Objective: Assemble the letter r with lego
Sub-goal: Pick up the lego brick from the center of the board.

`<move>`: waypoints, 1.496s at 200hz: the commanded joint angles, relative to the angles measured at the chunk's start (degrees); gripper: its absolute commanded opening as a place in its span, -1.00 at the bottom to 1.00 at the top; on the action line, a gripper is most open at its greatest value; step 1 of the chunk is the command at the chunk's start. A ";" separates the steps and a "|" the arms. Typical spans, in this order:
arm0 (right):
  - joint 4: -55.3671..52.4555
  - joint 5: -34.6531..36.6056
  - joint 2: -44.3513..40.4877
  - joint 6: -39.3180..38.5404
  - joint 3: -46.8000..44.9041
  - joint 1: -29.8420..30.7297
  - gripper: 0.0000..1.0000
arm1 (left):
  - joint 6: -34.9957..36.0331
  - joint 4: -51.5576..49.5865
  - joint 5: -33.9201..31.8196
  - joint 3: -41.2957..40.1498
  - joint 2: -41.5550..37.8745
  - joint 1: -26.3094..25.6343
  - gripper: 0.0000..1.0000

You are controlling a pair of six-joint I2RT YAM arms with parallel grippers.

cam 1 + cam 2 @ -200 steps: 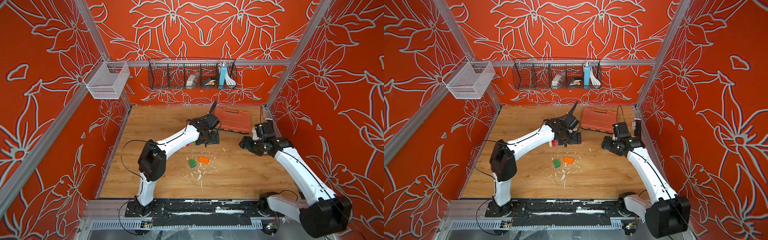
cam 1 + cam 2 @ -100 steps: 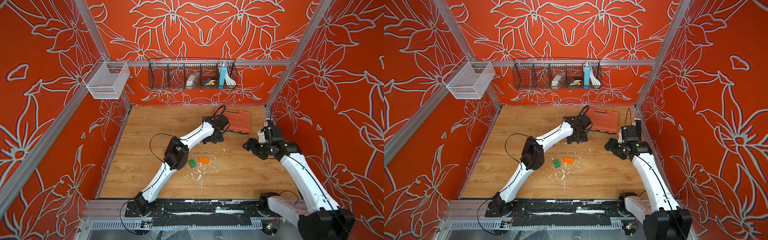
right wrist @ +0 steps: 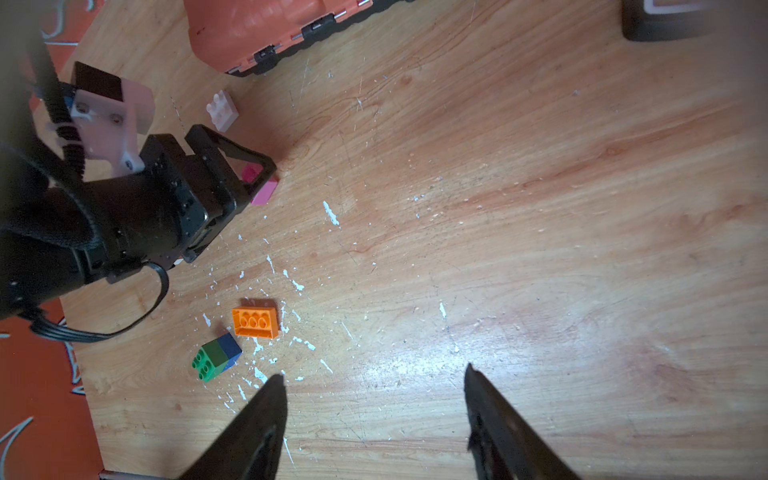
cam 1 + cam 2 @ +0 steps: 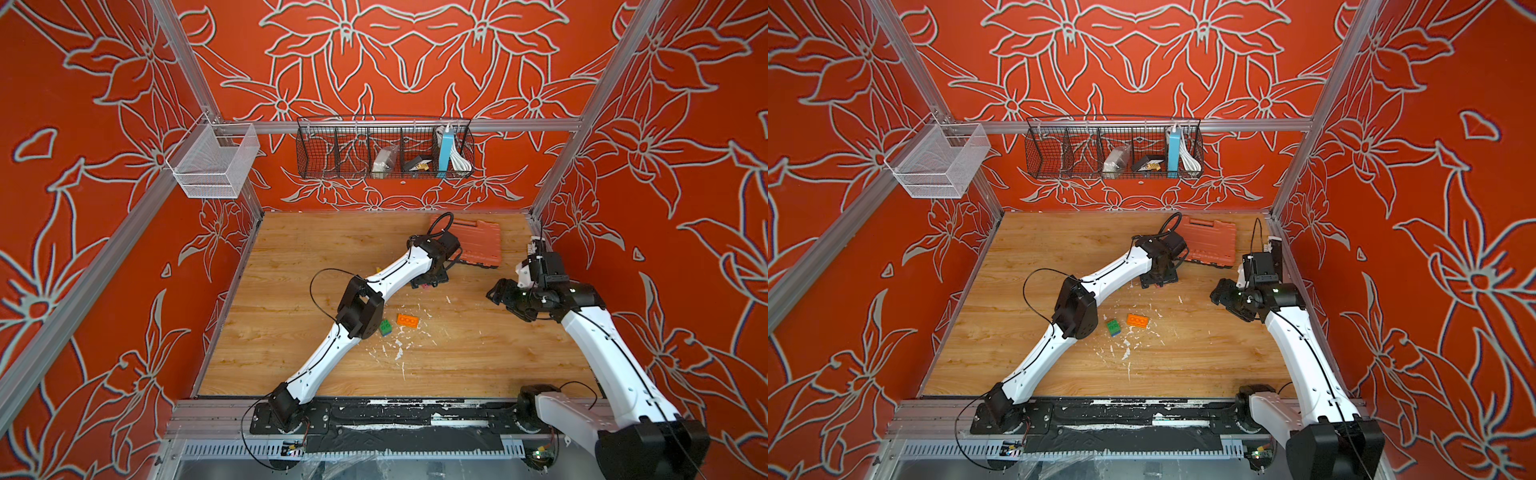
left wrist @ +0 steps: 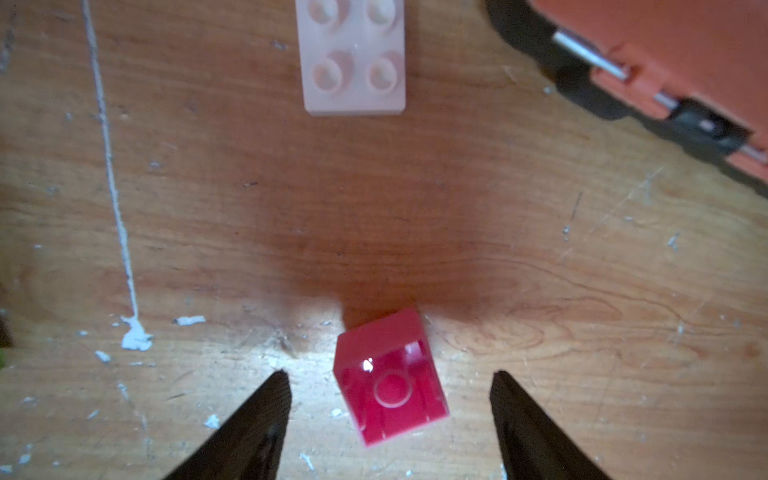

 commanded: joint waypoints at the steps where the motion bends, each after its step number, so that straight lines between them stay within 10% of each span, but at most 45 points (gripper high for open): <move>1: -1.25 0.43 -0.79 -0.80 -0.56 -0.52 0.39 | -1.38 -0.99 -0.95 1.48 1.73 0.23 0.45; 142: -1.10 0.15 -0.95 -0.57 -1.26 -0.47 0.36 | 3.40 -2.36 -1.53 1.40 3.42 0.44 -0.13; 211: -0.45 0.12 -4.27 -1.64 1.51 -0.47 0.38 | 17.17 2.30 3.62 -1.59 -3.02 0.36 -0.44; 245: 4.66 -1.90 -9.04 -2.90 1.82 -0.50 0.38 | 28.79 17.11 10.35 -17.37 -19.23 0.18 -1.00; 299: 15.25 -14.36 -13.11 -1.71 1.51 -0.58 0.71 | 40.66 51.34 28.68 -53.40 -50.17 2.44 -1.00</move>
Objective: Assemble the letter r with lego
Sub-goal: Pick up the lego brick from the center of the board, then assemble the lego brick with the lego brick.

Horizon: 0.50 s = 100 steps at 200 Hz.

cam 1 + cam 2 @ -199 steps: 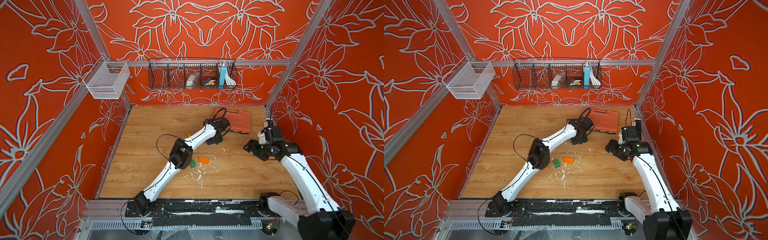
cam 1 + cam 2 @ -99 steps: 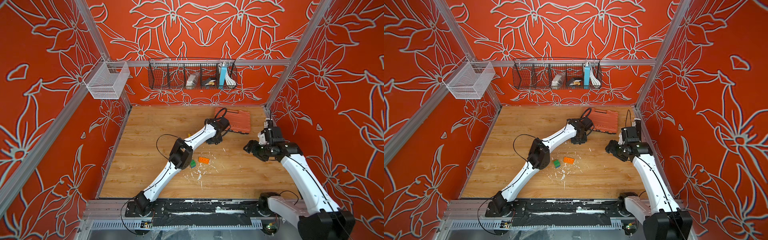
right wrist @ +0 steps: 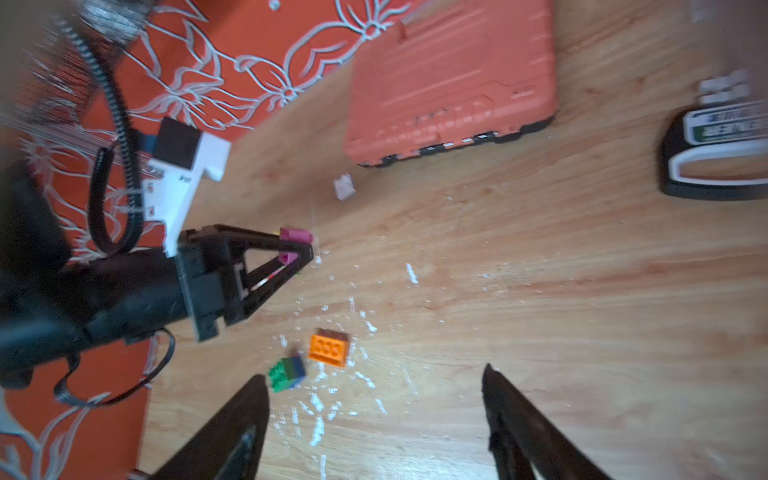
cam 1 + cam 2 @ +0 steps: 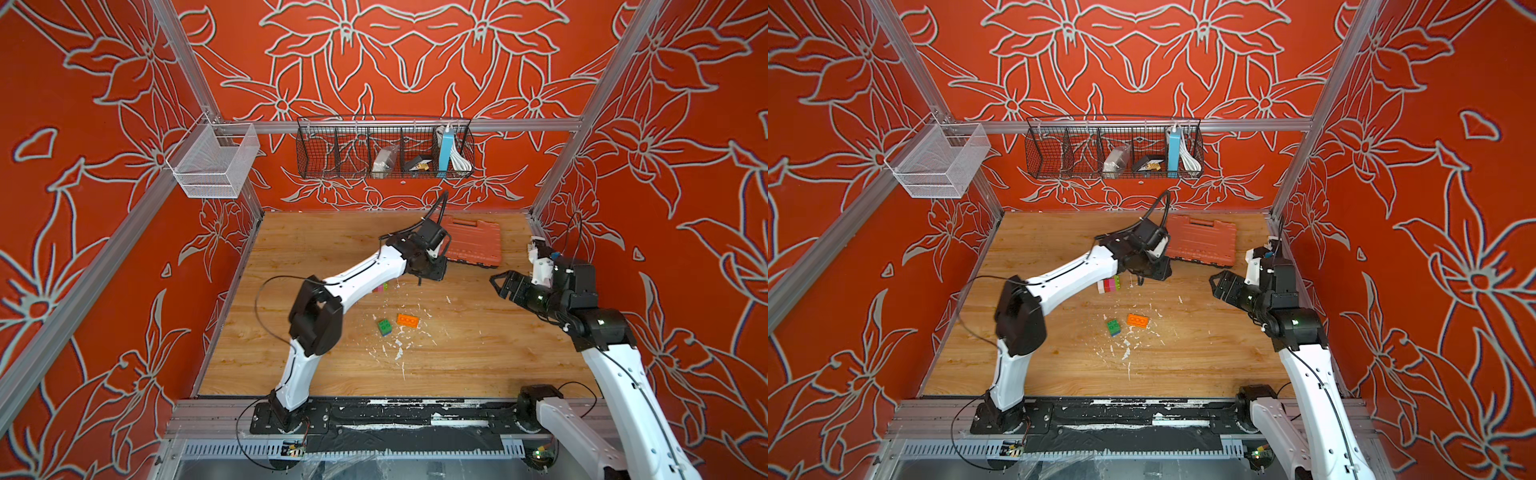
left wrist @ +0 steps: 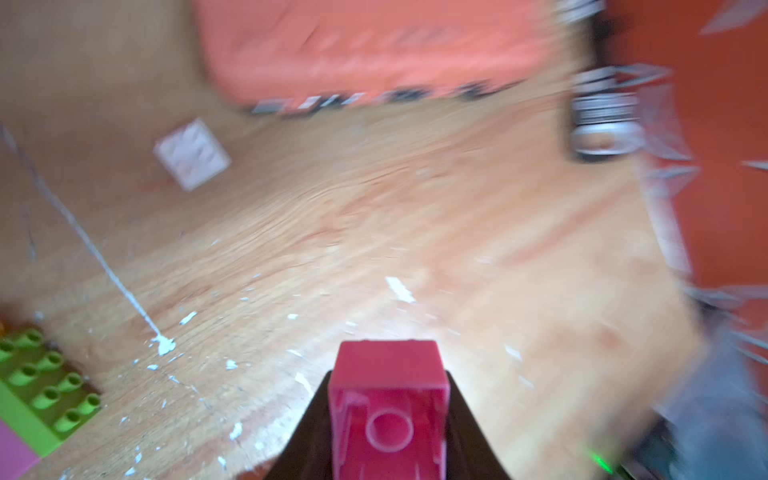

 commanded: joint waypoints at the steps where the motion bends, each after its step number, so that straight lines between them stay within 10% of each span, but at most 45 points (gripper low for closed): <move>1: 6.26 -8.69 0.48 0.08 0.92 -0.31 0.71 | 7.99 19.13 11.19 -10.87 -10.41 1.84 -1.00; 46: 11.68 -18.28 5.64 3.32 3.45 0.13 0.68 | 18.47 43.95 12.43 -39.93 -32.76 3.22 -1.00; 100: 14.03 -19.63 12.43 5.78 9.34 12.92 0.67 | 28.95 50.61 23.91 -53.04 -47.32 10.60 -1.00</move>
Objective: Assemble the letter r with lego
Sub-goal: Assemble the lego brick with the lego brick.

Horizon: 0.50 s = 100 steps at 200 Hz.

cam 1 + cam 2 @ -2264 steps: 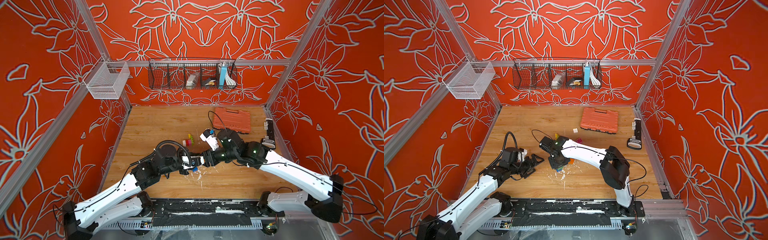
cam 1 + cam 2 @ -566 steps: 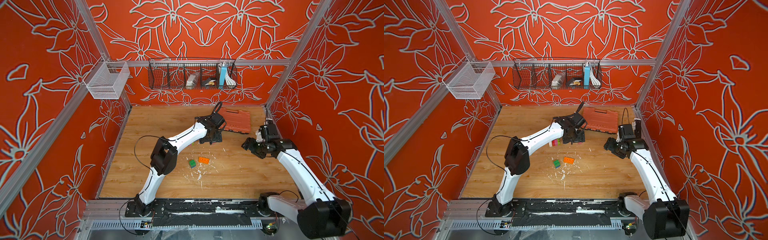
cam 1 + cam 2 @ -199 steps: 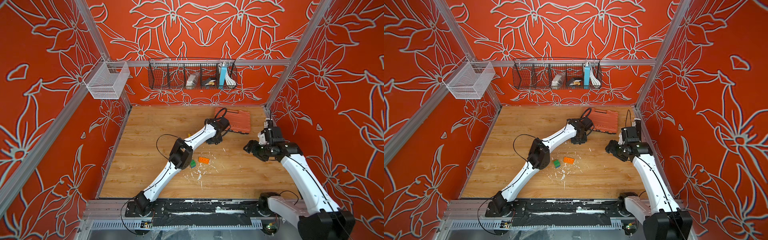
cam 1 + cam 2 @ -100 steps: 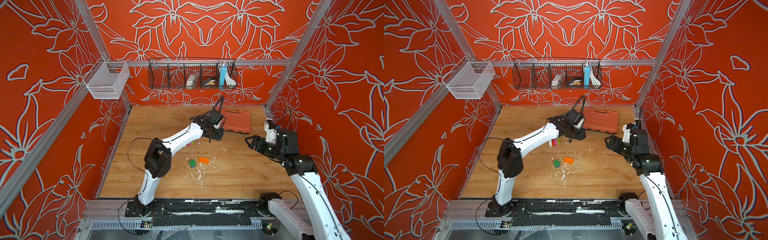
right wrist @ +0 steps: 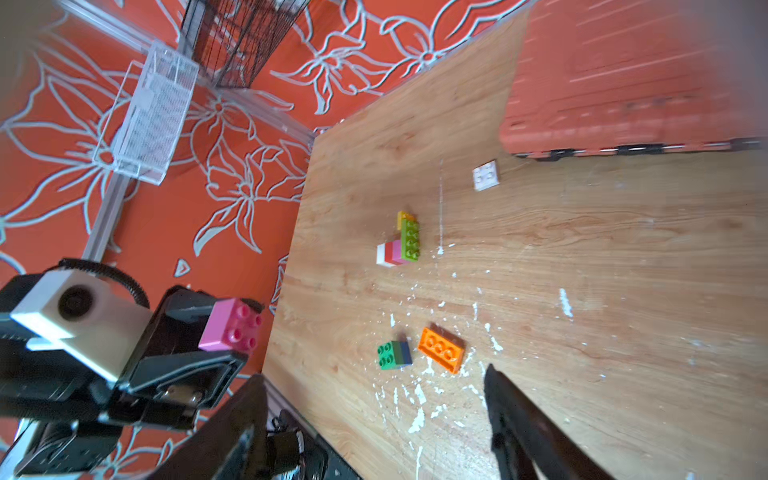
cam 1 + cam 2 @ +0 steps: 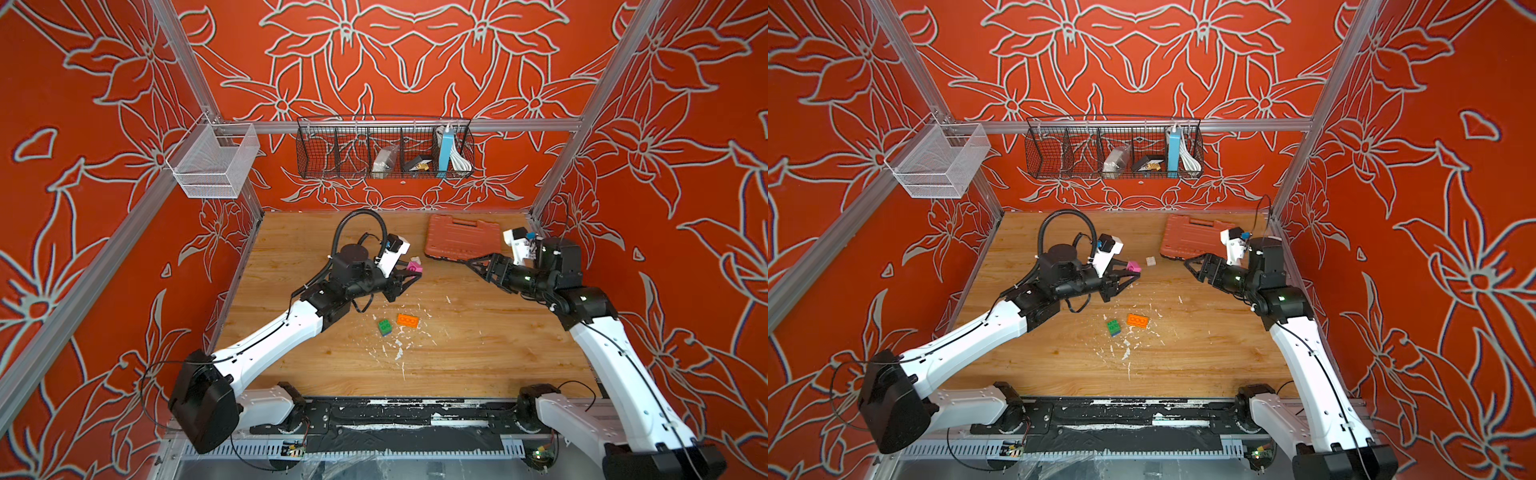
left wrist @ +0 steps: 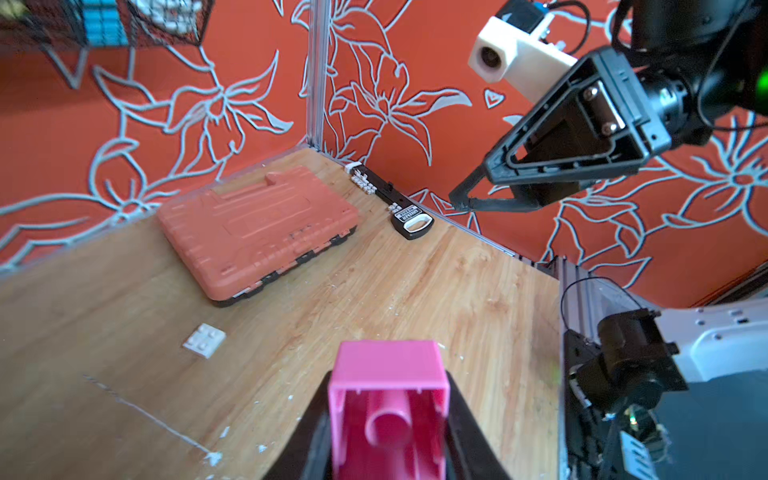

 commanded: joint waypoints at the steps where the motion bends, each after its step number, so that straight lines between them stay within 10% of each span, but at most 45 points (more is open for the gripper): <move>1: 2.43 -2.50 1.86 1.08 4.79 5.74 0.67 | 8.29 8.36 6.19 -2.89 -5.81 2.08 -1.00; 100: 10.15 -5.77 8.61 4.81 16.82 25.64 0.67 | 14.59 34.65 18.97 -12.01 -13.83 11.30 -1.00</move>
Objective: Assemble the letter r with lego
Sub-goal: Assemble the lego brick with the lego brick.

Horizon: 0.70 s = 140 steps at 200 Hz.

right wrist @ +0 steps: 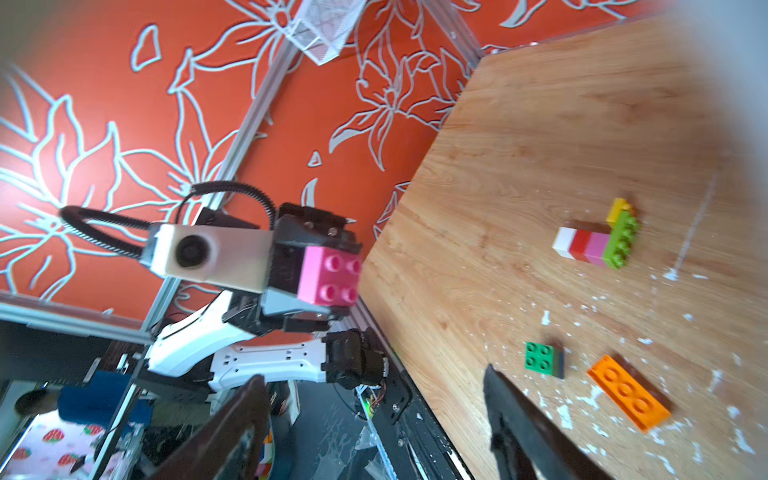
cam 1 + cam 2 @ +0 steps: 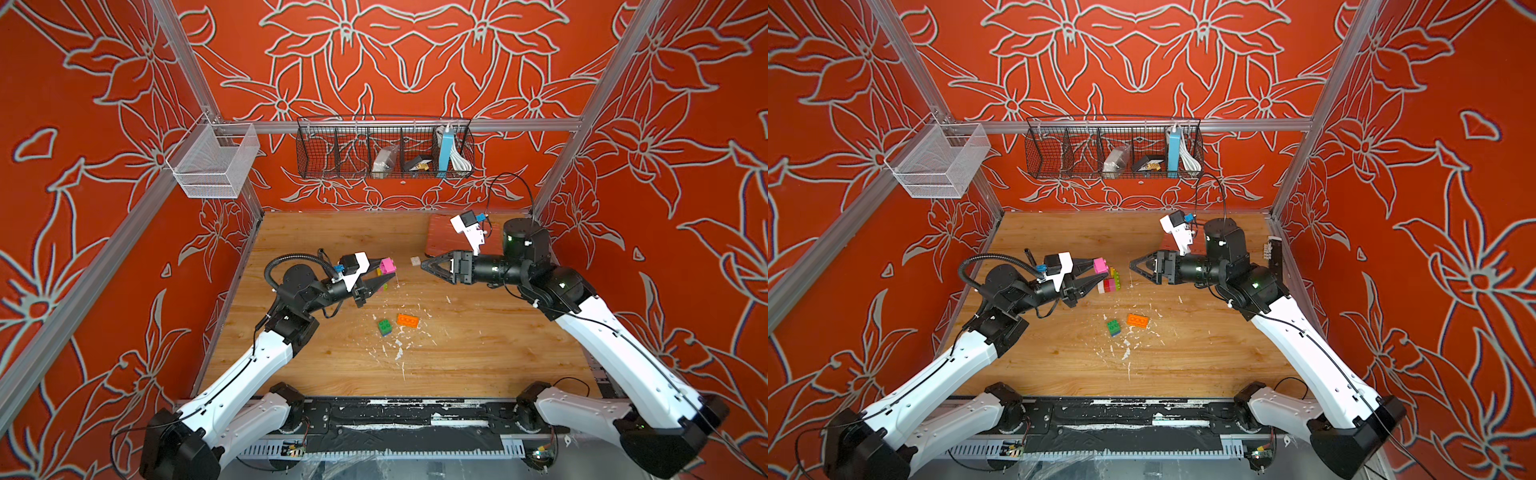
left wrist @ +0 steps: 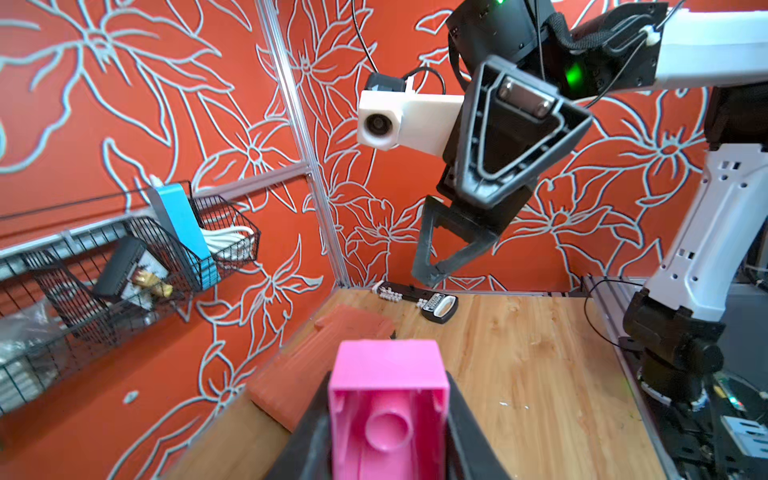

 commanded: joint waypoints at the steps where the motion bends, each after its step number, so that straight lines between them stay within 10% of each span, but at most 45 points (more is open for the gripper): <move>1: 4.00 -2.25 1.15 1.49 2.77 2.84 0.67 | 3.34 11.94 4.63 0.52 0.25 0.96 -1.00; 140: 20.32 -8.79 3.25 13.58 3.16 7.18 0.62 | 4.55 16.01 20.13 13.08 6.49 1.00 -1.00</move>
